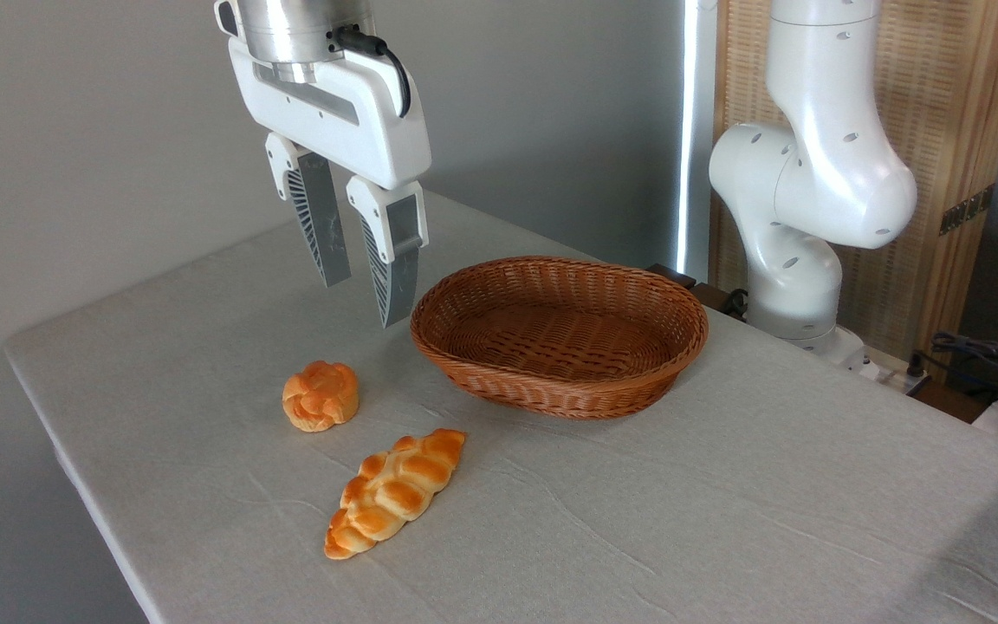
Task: Put bread into the basket
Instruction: 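Lower the open gripper toward the round golden bread roll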
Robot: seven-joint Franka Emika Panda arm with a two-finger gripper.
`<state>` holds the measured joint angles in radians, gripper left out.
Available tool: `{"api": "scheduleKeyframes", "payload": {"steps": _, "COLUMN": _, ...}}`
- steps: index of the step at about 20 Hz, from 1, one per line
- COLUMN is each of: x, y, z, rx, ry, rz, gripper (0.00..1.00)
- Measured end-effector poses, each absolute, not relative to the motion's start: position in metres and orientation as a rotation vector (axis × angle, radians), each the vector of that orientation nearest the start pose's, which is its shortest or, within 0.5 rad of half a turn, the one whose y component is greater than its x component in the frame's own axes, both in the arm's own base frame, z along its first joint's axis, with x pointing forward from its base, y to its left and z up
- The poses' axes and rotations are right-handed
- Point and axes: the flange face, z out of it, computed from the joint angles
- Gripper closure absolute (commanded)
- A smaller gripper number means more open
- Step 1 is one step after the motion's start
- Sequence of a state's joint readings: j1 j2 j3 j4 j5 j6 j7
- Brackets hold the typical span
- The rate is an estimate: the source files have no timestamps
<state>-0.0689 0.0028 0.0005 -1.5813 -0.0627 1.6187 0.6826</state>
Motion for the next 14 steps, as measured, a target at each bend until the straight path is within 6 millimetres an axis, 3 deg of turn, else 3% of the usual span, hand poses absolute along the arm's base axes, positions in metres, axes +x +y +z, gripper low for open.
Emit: {"api": "scheduleKeyframes", "payload": {"steps": 14, "x": 0.5588, "y": -0.0370, "z": 0.6209, "rx": -2.977, "ry": 1.147, "rz": -0.078, "gripper": 0.00}}
